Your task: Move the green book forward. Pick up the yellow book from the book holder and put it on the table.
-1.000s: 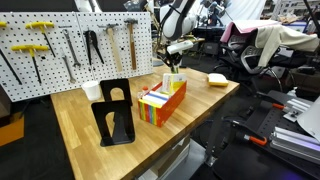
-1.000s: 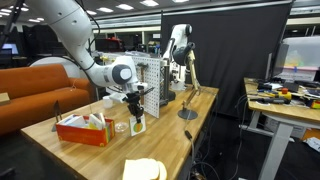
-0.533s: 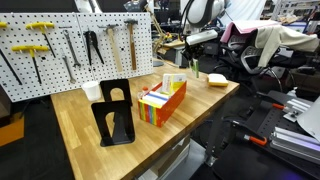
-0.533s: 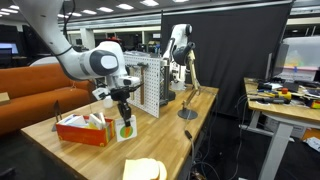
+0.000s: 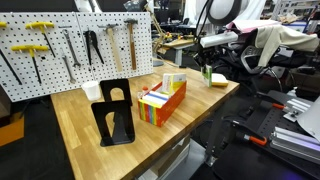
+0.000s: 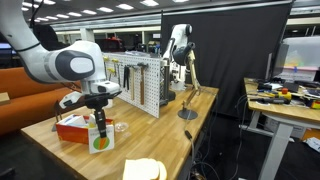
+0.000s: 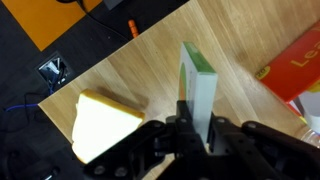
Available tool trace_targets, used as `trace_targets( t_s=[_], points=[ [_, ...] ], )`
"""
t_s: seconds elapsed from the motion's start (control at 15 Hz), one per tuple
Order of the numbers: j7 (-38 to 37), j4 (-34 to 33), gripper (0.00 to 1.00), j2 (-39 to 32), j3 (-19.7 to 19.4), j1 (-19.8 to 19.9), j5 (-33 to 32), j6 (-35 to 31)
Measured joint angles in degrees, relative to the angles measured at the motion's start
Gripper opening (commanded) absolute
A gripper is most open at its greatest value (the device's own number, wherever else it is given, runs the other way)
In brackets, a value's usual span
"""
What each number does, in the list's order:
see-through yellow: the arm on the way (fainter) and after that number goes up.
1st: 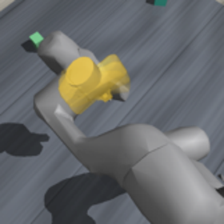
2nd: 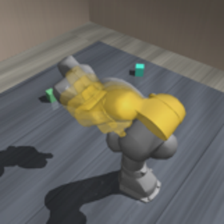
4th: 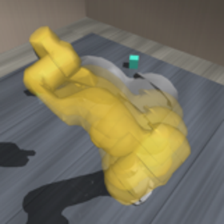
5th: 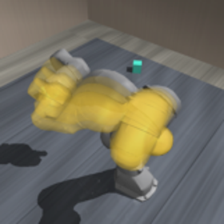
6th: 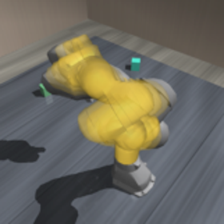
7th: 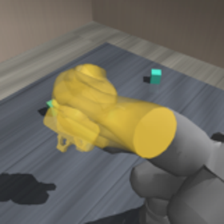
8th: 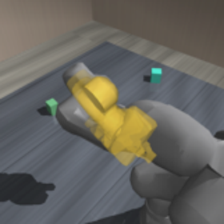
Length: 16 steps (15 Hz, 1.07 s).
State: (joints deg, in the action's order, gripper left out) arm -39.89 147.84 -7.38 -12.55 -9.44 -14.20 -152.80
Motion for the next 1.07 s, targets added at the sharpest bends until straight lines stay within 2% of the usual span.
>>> trace_targets(
  t_s=[0.27,0.53,0.93,1.0,1.07],
  points=[
    [0.0,1.6,0.04,-1.9,1.7,2.0,1.3,-4.4],
    [2.1,0.2,0.04,-7.5,3.8,2.3,6.2,-9.3],
    [6.8,-4.1,0.04,-12.9,4.4,2.3,10.8,-10.8],
    [7.6,-4.2,0.4,-12.9,4.1,2.3,11.1,-10.8],
    [8.5,-4.3,0.41,-12.9,3.9,2.4,11.3,-10.8]
  ],
)
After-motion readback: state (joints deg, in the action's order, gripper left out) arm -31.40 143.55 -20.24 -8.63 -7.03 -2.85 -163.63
